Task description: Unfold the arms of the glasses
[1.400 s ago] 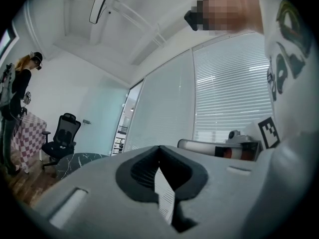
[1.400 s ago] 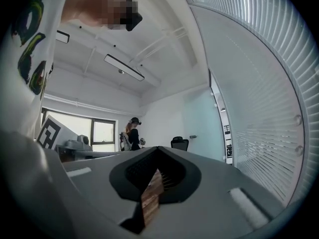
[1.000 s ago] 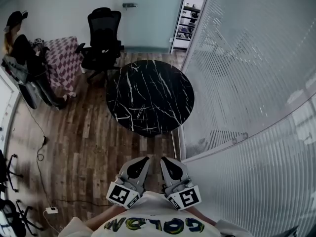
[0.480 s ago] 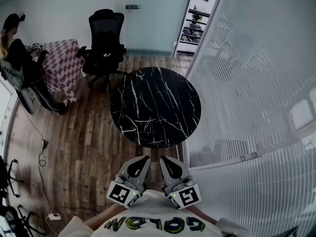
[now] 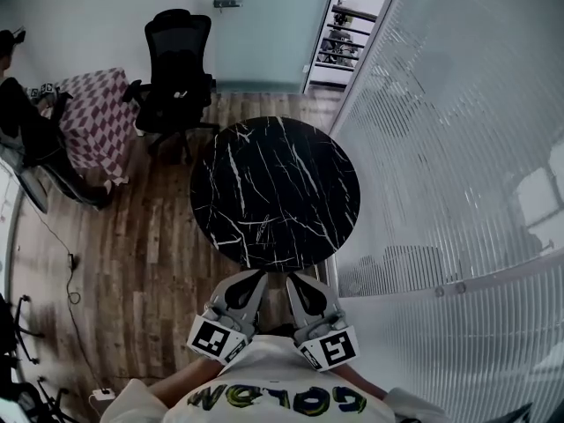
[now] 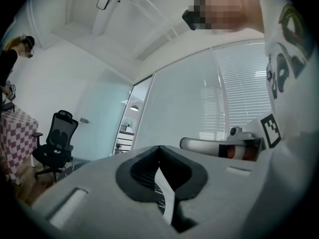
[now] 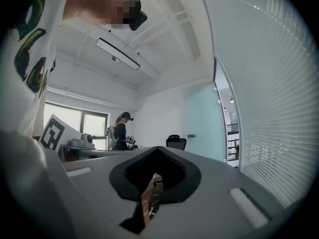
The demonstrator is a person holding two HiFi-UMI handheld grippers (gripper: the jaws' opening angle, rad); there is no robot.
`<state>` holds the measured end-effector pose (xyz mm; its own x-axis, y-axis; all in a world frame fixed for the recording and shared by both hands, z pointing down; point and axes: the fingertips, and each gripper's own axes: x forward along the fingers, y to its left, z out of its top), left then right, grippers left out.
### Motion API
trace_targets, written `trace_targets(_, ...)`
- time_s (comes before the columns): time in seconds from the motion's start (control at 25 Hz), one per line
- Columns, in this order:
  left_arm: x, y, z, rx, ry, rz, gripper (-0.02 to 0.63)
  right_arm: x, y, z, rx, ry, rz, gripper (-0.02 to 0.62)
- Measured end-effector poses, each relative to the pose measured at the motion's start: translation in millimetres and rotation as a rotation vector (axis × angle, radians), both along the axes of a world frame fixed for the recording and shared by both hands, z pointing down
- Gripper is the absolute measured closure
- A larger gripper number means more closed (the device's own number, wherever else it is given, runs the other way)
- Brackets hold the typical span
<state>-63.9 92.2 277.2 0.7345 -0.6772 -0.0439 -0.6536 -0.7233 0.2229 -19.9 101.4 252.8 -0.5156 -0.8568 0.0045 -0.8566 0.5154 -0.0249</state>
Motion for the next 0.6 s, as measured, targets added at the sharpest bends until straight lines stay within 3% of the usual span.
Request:
trace_targets(0.36, 29.0, -15.1, 4.0, -0.016, -0.015, 0.020, 0.603, 26.3, -24.5, 5.5, -0.001, -0.005, 0.012, 0.594)
trace_targets(0.6, 54.9, -32.4, 2.4, -0.017, -0.014, -0.034, 0.603, 53.6, -39.8, 7.9, -0.001, -0.006, -0.032, 0.594)
